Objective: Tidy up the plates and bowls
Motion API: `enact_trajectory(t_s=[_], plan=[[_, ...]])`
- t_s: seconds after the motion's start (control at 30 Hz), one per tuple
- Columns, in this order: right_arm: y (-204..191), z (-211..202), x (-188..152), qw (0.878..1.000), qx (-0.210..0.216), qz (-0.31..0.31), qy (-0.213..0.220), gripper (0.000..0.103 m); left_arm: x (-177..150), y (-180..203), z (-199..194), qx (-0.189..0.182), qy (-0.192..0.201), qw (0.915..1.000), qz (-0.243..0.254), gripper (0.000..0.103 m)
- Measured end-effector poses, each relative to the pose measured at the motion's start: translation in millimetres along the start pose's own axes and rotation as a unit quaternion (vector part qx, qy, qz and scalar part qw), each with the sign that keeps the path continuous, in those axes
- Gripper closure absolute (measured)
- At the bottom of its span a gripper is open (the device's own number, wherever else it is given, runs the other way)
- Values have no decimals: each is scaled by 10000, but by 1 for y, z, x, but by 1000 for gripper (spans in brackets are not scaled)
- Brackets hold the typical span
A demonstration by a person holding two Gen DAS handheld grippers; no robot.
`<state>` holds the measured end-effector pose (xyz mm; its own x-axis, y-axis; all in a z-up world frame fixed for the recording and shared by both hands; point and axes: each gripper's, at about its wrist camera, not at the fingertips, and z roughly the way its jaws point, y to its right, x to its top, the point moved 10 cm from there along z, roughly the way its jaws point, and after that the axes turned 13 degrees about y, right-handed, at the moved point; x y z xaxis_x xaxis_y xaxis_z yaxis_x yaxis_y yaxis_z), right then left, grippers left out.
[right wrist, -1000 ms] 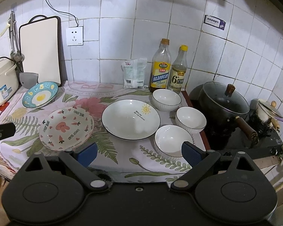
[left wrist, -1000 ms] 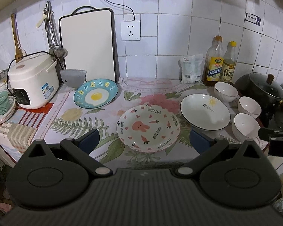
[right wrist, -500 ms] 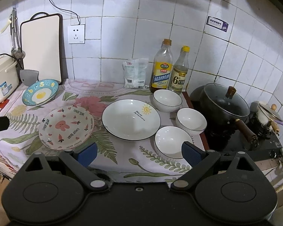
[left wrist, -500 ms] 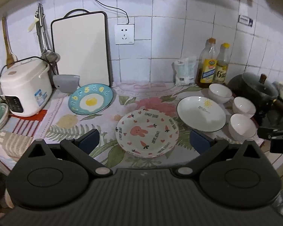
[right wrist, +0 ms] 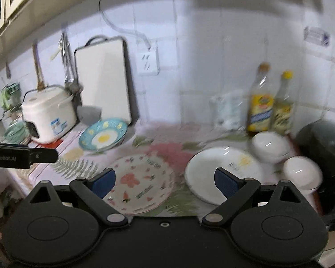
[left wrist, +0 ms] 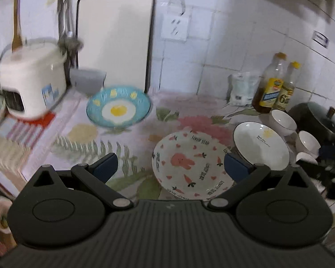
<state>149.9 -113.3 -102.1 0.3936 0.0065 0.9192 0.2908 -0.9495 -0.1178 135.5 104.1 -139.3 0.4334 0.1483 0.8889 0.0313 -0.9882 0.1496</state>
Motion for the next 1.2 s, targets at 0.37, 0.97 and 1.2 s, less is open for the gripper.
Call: enact_trajectory(t_s=[0.37,0.97,1.2], plan=[[-2,82,-71,9960,488,638,-400,9,-55,-20,84,338,-380,9984,-232,5],[14,145,-128,9832,491,1304,-1175,64,-106,-23,155,175,-1166,9911,-617,80],[22,148,-130,9796,445,1473,-1295,80,-111,-31,159,115,-1246,9863,-1071,87]])
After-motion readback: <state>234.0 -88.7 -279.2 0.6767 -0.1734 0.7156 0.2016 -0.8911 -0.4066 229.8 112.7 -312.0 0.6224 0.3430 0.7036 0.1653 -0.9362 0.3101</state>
